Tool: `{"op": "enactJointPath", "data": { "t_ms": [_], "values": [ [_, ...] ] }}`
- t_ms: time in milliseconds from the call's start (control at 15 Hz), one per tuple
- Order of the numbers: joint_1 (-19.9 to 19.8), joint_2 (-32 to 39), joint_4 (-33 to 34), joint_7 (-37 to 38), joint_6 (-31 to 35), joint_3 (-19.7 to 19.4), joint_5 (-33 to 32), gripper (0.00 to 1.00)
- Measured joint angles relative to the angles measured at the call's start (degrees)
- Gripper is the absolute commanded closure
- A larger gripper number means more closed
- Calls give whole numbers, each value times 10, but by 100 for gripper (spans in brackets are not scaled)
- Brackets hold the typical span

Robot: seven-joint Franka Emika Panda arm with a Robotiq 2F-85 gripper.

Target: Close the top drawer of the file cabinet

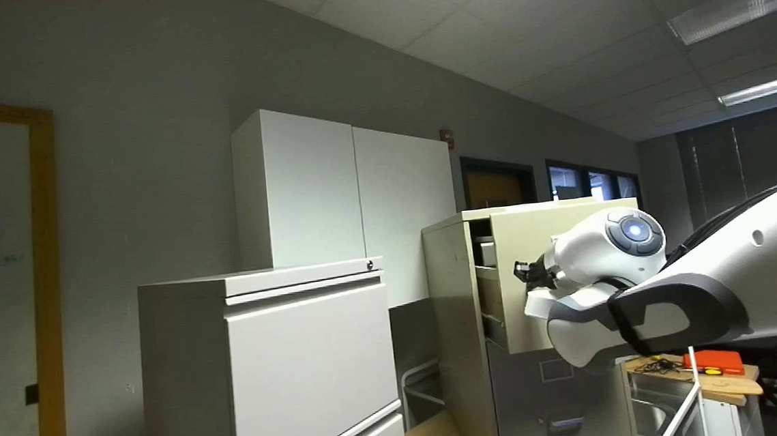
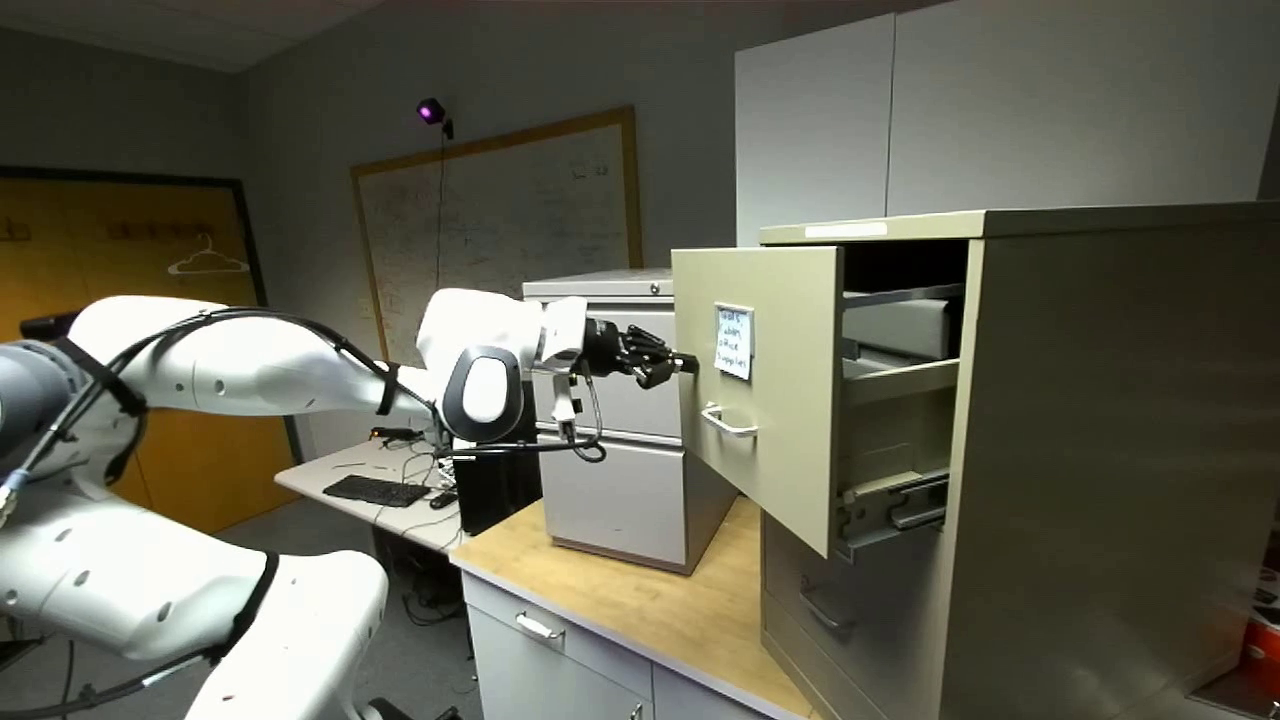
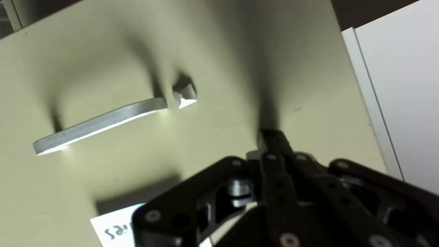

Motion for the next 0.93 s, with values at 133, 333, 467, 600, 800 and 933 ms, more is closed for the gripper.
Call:
{"op": "enactJointPath", "data": {
  "t_ms": [133, 333, 467, 600, 800, 933],
  "values": [
    [-1, 11, 8, -3, -1, 6, 6, 100],
    [-10, 34, 26, -4, -4, 18, 7, 100],
    [-22, 53, 43, -4, -7, 27, 7, 100],
    [-34, 74, 64, -4, -14, 37, 7, 100],
    [-51, 109, 97, -5, -31, 53, 7, 100],
    [-64, 131, 120, -5, -45, 64, 5, 100]
  ]
}}
